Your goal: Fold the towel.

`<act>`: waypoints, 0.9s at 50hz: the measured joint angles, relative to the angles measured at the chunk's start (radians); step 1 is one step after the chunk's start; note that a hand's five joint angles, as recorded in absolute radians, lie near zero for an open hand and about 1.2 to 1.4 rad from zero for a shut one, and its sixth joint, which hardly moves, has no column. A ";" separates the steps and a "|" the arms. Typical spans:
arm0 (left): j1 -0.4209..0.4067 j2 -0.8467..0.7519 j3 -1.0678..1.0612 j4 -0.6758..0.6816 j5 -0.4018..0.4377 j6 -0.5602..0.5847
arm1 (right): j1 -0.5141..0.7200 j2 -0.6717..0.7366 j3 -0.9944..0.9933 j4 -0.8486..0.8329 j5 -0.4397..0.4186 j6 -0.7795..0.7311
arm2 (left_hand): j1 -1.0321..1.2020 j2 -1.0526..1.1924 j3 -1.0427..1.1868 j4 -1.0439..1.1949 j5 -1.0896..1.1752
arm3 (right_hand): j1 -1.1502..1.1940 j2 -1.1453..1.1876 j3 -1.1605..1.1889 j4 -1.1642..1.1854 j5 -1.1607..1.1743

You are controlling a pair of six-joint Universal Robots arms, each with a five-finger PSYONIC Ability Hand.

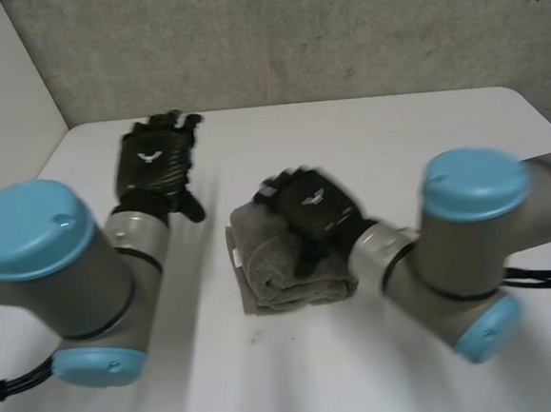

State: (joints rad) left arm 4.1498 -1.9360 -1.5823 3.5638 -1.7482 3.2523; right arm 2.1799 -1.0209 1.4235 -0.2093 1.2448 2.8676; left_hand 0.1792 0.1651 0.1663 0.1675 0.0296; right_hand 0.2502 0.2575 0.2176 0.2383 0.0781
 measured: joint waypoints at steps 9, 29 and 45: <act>-0.095 -0.190 0.162 -0.105 0.075 -0.128 | -0.180 -0.128 0.107 -0.016 0.019 0.261 | 0.000 0.000 0.000 0.000 0.000 | 0.000 0.000 0.000 0.000 -0.001; -0.085 -0.268 0.104 -0.225 0.076 -0.164 | -0.181 0.223 -0.142 0.196 -0.097 0.134 | 0.000 0.000 0.000 0.000 -0.002 | -0.004 0.000 0.000 0.000 -0.017; -0.057 0.125 0.181 -0.306 0.071 -0.150 | -0.229 -0.200 -0.175 0.193 0.068 0.223 | 0.000 0.000 0.000 0.000 -0.002 | -0.006 0.000 0.000 0.000 -0.025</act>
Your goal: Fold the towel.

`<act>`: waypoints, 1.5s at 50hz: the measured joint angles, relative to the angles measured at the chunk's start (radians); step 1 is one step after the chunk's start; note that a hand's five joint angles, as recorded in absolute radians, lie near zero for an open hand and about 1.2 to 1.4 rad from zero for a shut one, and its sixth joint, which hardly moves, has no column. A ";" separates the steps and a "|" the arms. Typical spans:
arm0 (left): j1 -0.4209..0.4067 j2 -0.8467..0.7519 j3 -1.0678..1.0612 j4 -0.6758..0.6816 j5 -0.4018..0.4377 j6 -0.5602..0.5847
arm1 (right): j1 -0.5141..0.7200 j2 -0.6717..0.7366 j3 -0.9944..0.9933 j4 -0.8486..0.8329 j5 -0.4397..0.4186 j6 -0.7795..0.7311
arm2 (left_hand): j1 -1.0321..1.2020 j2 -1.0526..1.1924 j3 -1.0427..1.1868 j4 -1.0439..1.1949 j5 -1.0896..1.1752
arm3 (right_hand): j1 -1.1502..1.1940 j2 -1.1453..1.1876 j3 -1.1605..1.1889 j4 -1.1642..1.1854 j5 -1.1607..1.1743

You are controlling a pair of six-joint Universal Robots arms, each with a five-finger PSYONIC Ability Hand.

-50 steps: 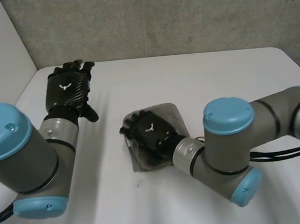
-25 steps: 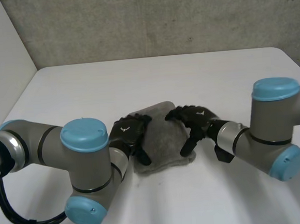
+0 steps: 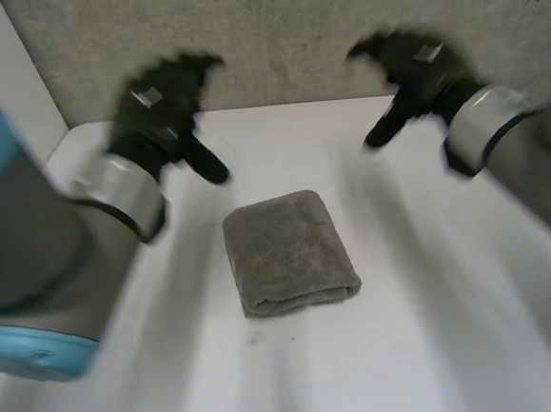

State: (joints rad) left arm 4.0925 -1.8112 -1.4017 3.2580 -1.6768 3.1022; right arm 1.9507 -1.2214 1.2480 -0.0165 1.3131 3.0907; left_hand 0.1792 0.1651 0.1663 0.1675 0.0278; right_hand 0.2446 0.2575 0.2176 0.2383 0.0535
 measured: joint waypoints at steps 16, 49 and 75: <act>0.203 0.321 0.067 -0.339 -0.052 0.000 | -0.097 -0.308 0.018 0.096 0.200 -0.037 | 0.000 0.000 0.000 0.000 0.000 | 0.000 0.000 0.000 0.000 0.000; 0.198 0.292 -0.032 -0.157 -0.046 0.016 | -0.090 -0.286 0.126 -0.005 0.198 -0.128 | 0.001 0.000 0.000 0.000 0.000 | 0.000 0.000 0.000 0.000 0.000; 0.207 0.308 -0.028 -0.170 -0.065 0.066 | -0.090 -0.294 0.114 0.014 0.190 -0.128 | 0.001 0.000 0.000 0.000 0.000 | 0.000 0.000 0.000 0.000 0.000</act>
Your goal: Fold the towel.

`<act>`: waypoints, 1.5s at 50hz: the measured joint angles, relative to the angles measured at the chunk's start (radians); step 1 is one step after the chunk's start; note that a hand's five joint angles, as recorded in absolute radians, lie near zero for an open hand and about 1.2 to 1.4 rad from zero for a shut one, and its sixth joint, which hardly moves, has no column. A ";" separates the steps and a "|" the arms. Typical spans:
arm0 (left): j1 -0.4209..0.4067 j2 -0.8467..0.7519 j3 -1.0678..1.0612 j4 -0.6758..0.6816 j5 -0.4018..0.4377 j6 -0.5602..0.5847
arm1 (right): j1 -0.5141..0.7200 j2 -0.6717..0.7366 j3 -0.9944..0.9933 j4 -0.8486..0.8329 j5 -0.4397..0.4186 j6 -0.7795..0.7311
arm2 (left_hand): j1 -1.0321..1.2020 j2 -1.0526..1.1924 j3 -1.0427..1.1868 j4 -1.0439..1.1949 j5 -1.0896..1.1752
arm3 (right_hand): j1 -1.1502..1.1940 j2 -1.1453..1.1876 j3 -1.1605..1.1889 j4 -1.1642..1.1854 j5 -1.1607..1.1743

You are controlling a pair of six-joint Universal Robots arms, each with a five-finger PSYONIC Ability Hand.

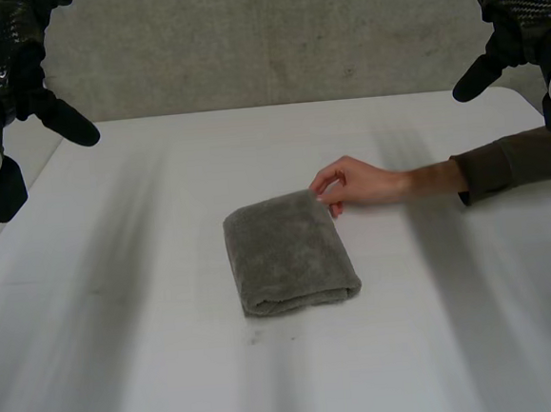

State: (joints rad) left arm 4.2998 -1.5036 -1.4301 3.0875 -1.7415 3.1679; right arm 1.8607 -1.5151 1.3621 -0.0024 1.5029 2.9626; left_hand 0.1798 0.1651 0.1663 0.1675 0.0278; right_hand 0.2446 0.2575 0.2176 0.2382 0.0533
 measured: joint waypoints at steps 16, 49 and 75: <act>0.002 -0.006 -0.001 -0.003 0.002 0.000 | -0.002 -0.008 -0.005 0.001 -0.006 -0.002 | 0.000 0.000 0.000 0.000 0.000 | 0.000 0.000 0.000 0.000 0.000; 0.000 0.002 -0.009 -0.003 0.006 0.003 | -0.012 -0.007 -0.009 0.001 -0.034 -0.004 | 0.000 0.000 0.000 0.000 0.000 | 0.000 0.000 0.000 0.000 0.000; -0.008 0.003 -0.009 -0.003 0.008 0.003 | -0.014 -0.012 -0.009 0.001 -0.039 -0.003 | 0.000 0.000 0.000 0.000 0.000 | 0.000 0.000 0.000 0.000 0.000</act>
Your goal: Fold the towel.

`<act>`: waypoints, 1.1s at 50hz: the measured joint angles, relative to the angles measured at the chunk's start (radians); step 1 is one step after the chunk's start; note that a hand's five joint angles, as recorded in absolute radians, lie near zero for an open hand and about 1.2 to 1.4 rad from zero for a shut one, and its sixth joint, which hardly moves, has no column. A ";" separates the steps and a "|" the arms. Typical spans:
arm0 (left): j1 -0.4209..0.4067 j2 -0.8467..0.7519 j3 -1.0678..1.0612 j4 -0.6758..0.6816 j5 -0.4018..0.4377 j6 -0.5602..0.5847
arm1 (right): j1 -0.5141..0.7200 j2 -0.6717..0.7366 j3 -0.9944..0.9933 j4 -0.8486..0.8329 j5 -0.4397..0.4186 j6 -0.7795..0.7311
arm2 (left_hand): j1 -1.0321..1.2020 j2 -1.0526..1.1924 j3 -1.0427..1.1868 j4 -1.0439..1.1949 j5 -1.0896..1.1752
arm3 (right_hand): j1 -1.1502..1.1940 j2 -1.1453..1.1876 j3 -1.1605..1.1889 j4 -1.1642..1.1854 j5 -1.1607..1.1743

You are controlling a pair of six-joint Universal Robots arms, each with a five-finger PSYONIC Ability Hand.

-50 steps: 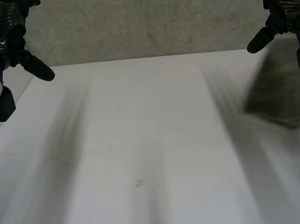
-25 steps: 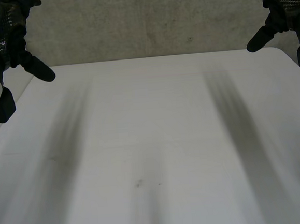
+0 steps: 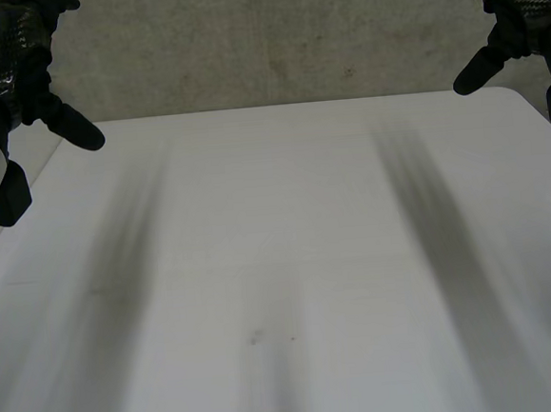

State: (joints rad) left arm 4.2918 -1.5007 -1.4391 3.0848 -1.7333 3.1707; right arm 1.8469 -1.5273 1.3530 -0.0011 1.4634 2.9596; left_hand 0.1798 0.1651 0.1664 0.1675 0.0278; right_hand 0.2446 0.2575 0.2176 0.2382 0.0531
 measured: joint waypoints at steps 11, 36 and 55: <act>-0.001 0.004 0.000 0.000 0.000 0.000 | 0.000 -0.004 0.000 0.000 0.000 0.000 | 0.000 0.000 0.000 0.000 0.000 | 0.000 0.000 0.000 0.000 0.000; -0.002 0.006 -0.001 0.000 0.000 0.000 | 0.000 -0.005 0.001 0.000 -0.001 0.000 | 0.000 0.000 0.000 0.000 0.000 | 0.000 0.000 0.000 0.000 0.000; -0.004 0.000 -0.012 0.004 0.008 0.000 | 0.003 0.000 0.004 -0.001 -0.011 -0.007 | 0.000 0.000 0.000 0.000 0.000 | 0.000 0.000 0.000 0.000 0.000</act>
